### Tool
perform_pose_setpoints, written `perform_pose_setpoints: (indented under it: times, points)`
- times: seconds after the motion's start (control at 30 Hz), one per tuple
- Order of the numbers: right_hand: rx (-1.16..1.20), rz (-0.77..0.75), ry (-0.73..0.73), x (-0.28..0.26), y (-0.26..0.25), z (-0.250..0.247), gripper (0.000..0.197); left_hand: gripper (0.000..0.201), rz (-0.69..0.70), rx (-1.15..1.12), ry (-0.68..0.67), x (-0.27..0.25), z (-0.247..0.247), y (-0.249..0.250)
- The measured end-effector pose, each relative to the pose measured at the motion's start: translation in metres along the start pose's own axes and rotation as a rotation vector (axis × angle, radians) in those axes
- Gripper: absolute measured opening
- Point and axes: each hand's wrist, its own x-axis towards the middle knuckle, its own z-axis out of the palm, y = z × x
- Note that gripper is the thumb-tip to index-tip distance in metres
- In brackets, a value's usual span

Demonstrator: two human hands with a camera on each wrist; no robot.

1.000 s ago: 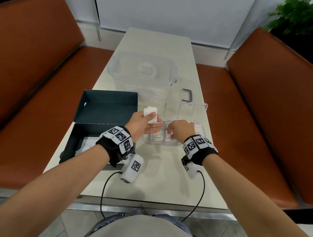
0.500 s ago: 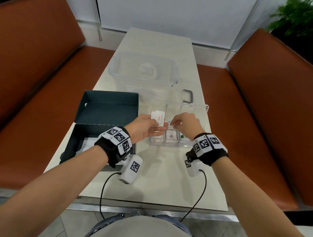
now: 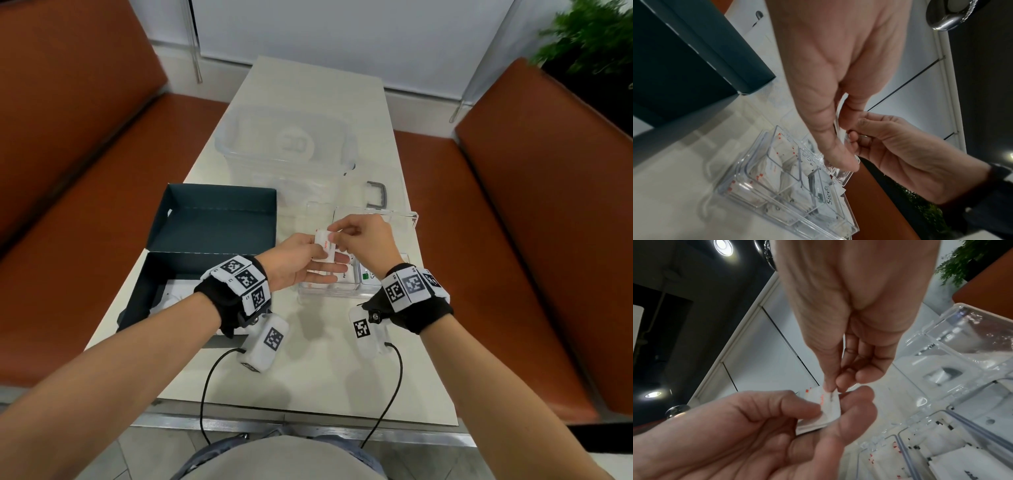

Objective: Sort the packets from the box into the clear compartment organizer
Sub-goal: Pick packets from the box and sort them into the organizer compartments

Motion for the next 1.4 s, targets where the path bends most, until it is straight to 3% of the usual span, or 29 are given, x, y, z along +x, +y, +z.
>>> perform_pose_setpoints:
  times: [0.3, 0.43, 0.63, 0.77, 0.93, 1.2, 1.4]
  points:
    - [0.001, -0.090, -0.113, 0.002, -0.010, 0.003, 0.009, 0.030, -0.010, 0.026, 0.042, 0.001, -0.002, 0.001]
    - [-0.048, -0.103, -0.141, 0.012, -0.016, -0.002, 0.006, 0.017, -0.010, 0.034, 0.059, -0.001, -0.006, 0.003]
    - [-0.107, -0.027, -0.021, 0.028, -0.007, -0.005, 0.009, 0.023, 0.053, 0.075, 0.247, -0.002, -0.032, 0.004]
    - [-0.282, 0.055, -0.111, 0.027, 0.006, 0.015, 0.014, 0.020, 0.067, 0.135, 0.348, -0.005, -0.040, -0.001]
    - [-0.451, 0.100, -0.195, 0.018, 0.016, 0.041, 0.019, 0.020, 0.068, 0.131, 0.359, -0.009, -0.043, -0.007]
    - [-0.895, -0.111, -0.249, 0.009, 0.021, 0.057, 0.024, 0.022, 0.073, 0.120, 0.372, -0.011, -0.043, -0.008]
    - [-1.011, -0.204, -0.259, 0.008, 0.021, 0.059, 0.023, 0.021, 0.077, 0.119, 0.368, -0.012, -0.043, -0.007]
